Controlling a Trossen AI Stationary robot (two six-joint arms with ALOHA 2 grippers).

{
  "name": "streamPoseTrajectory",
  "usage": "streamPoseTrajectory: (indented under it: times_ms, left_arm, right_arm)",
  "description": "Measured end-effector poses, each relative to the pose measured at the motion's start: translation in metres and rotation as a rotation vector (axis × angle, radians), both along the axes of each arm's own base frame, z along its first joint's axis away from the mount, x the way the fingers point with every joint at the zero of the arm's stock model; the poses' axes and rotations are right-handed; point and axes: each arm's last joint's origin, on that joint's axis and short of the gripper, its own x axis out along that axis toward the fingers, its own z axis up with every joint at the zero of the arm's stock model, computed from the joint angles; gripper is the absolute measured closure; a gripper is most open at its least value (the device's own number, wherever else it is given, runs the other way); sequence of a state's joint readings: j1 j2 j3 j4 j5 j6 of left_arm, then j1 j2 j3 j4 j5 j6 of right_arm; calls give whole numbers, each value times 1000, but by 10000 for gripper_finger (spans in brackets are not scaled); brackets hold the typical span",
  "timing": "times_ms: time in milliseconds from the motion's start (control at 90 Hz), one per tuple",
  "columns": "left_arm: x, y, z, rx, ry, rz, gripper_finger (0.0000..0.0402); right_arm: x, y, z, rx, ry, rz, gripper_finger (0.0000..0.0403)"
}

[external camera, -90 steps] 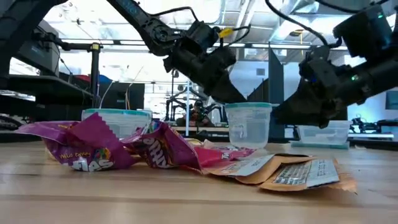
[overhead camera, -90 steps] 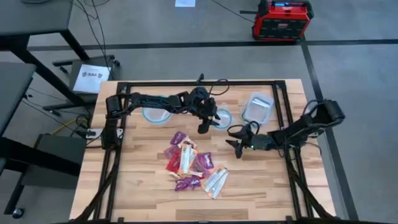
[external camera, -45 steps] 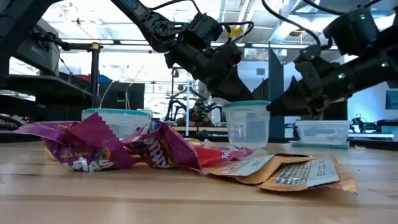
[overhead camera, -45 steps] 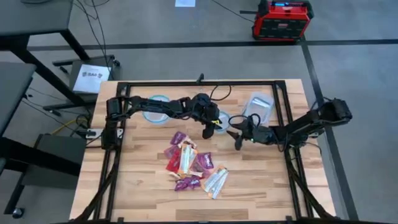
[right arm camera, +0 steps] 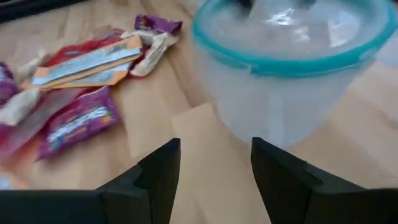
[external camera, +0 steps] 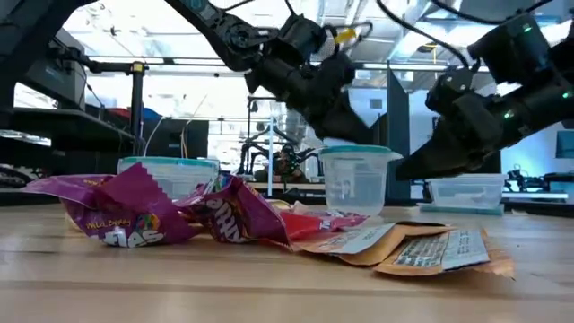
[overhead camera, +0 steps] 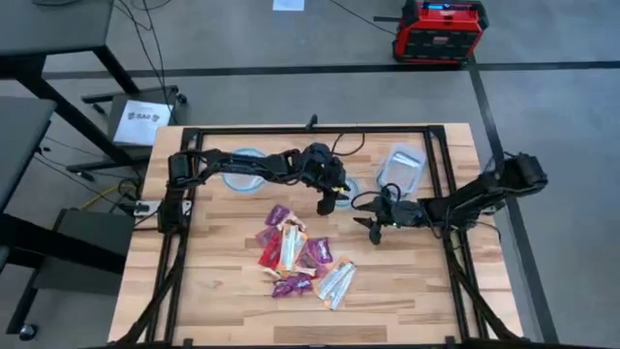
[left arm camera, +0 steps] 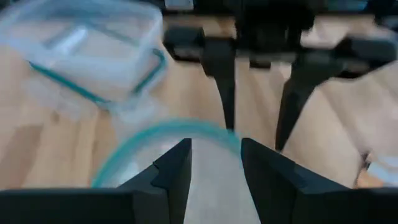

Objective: Sort candy
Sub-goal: Open the small round transparent bin

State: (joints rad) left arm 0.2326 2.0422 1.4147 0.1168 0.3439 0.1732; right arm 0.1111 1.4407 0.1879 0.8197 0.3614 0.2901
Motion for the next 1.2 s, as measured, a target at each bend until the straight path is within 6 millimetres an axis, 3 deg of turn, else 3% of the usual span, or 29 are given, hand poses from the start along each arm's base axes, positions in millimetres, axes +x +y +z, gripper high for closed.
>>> streamPoseTrajectory:
  times_ms: [189,478,833,1022,1200]
  left_arm:
    - [2,1,-17,-10,50,-27,274]
    - [0,4,-18,2,65,-25,274]
    - [0,3,-19,3,76,-35,274]
    - [-1,2,-22,8,92,-36,274]
    - [-1,1,-23,9,95,-28,274]
  right_arm:
    - [8,-7,-8,17,-45,27,223]
    - [14,-17,-11,45,-152,12,223]
    - [17,-18,-11,178,-255,229,252]
    - [13,-10,10,160,-409,329,259]
    - [8,-6,-4,192,-269,331,260]
